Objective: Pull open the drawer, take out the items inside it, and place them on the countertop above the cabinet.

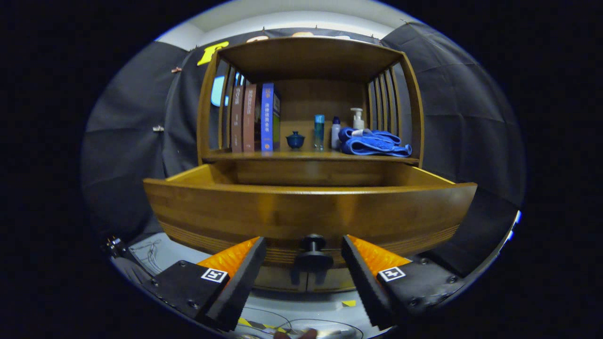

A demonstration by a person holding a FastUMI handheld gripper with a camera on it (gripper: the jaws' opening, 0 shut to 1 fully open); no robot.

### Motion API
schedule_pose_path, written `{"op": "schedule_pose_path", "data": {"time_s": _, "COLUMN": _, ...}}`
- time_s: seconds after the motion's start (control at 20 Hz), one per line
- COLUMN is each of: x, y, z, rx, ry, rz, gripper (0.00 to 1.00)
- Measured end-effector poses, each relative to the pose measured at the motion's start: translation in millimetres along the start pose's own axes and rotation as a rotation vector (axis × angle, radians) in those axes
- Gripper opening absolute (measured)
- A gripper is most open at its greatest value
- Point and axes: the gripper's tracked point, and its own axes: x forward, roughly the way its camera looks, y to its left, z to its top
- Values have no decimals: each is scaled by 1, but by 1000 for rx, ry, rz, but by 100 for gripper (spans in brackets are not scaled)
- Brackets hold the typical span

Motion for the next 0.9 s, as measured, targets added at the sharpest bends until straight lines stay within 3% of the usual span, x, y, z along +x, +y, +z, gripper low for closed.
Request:
{"op": "schedule_pose_path", "data": {"time_s": 0.05, "x": -3, "y": -3, "z": 4, "rx": 32, "ry": -3, "rz": -11, "gripper": 98}}
{"op": "schedule_pose_path", "data": {"time_s": 0.5, "x": -37, "y": -48, "z": 70, "rx": -56, "ry": 178, "rz": -269, "gripper": 98}}
{"op": "schedule_pose_path", "data": {"time_s": 0.65, "x": -21, "y": -45, "z": 100, "rx": -54, "ry": 261, "rz": -292, "gripper": 98}}
{"op": "schedule_pose_path", "data": {"time_s": 0.9, "x": 23, "y": -37, "z": 141, "rx": 68, "ry": 282, "rz": -299, "gripper": 98}}
